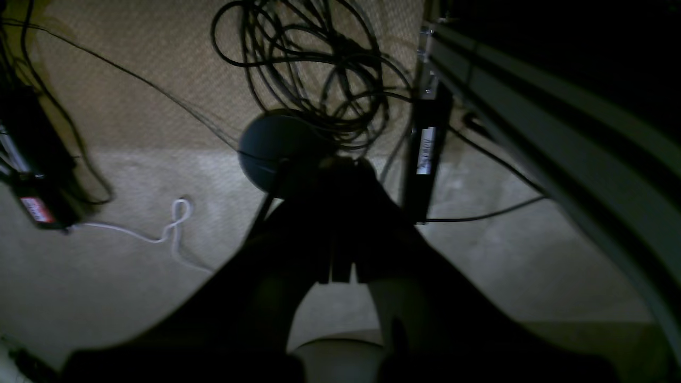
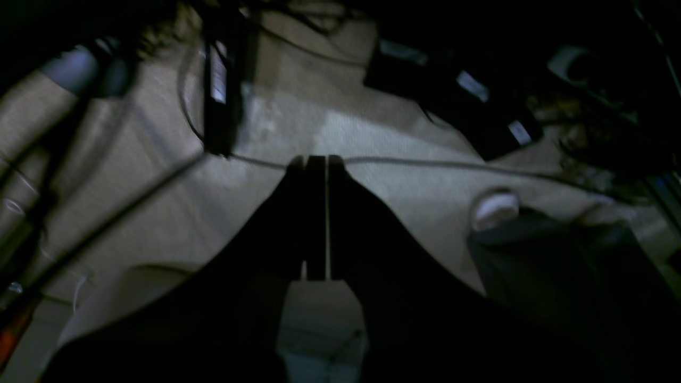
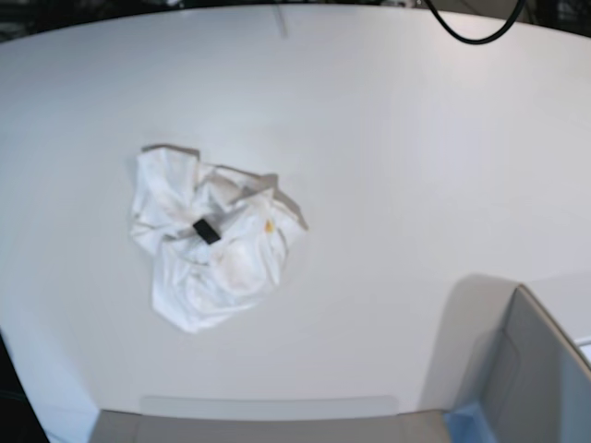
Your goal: Layout the t-shirt on the table in an organized manner, then fold the t-shirt properly
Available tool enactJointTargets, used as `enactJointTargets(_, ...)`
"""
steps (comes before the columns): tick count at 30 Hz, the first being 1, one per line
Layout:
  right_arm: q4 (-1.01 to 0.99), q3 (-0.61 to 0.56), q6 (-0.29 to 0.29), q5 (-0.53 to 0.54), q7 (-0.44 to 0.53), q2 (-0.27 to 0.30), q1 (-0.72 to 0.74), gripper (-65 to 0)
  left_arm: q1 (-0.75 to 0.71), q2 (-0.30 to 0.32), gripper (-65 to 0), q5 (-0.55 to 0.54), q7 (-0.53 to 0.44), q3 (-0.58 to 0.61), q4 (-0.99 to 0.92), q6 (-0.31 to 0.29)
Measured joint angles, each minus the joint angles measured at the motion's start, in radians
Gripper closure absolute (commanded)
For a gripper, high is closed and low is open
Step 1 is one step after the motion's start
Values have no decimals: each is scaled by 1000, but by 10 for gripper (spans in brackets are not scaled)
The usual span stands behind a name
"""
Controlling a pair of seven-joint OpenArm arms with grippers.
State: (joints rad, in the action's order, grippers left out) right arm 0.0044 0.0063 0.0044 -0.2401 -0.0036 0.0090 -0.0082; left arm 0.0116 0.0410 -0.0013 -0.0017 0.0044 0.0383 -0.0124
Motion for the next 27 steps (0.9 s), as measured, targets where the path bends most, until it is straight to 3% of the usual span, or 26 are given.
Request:
enactJointTargets(9, 3, 0, -4, -6, 0, 13, -27, 0, -69, 15, -1, 0, -1, 0, 105, -3)
enactJointTargets(17, 2, 0, 3, -6, 0, -20, -63, 0, -115, 14, -1, 0, 0, 0, 146, -3)
enactJointTargets(27, 4, 0, -4, -6, 2, 24, -81, 0, -142, 14, -2, 0, 0, 0, 149, -3)
